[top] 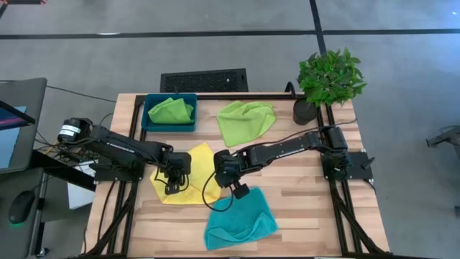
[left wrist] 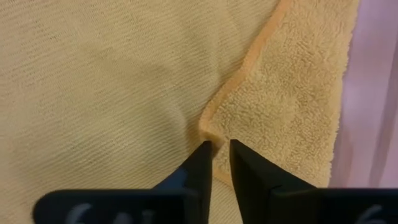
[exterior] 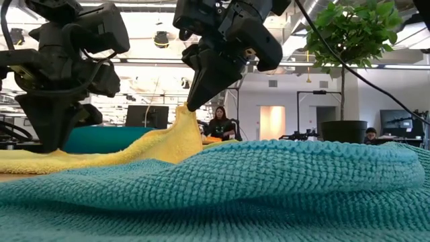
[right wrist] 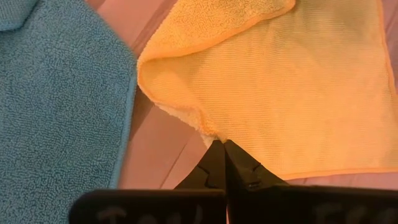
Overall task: Fold microfiber towels
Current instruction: Fold the yellow towel
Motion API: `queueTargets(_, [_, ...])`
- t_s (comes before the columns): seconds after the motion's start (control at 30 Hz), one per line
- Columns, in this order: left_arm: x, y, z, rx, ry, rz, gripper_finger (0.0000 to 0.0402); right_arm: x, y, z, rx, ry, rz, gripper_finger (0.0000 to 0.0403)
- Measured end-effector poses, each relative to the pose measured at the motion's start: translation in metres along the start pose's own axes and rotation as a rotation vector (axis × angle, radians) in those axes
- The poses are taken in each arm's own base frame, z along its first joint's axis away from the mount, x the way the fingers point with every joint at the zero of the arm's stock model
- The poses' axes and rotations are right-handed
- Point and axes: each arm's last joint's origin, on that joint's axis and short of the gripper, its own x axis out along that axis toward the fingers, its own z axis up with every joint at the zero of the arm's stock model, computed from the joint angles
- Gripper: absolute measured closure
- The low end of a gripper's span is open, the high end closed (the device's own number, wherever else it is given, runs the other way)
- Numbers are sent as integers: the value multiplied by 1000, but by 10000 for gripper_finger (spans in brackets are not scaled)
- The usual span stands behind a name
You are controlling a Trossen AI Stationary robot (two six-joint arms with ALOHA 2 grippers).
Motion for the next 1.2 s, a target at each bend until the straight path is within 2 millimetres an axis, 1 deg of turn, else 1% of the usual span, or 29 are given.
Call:
queueTargets(0.23, [0, 1, 0, 8, -6, 24, 397, 0, 0, 0, 0, 0, 0, 396])
queueTargets(0.37, [0, 1, 0, -2, -11, 42, 400, 0, 0, 0, 0, 0, 0, 396])
queueTargets(0.47, [0, 0, 0, -42, -10, 35, 401, 0, 0, 0, 0, 0, 0, 396])
queueTargets(0.7, [-1, -14, -5, -80, -24, 67, 401, 0, -3, -1, 6, -4, -7, 396])
queueTargets(0.83, [-11, -26, -12, -123, -77, 96, 401, -1, -11, -2, 18, -19, -33, 396])
queueTargets(0.93, [-20, -34, -22, -179, -110, 132, 401, -1, -18, -2, 24, -35, -77, 396])
queueTargets(1.07, [-30, -41, -35, -305, -156, 182, 401, -2, -30, 0, 36, -103, -127, 396])
queueTargets(1.2, [-34, -49, -47, -421, -173, 204, 401, -3, -40, 2, 47, -155, -169, 396])
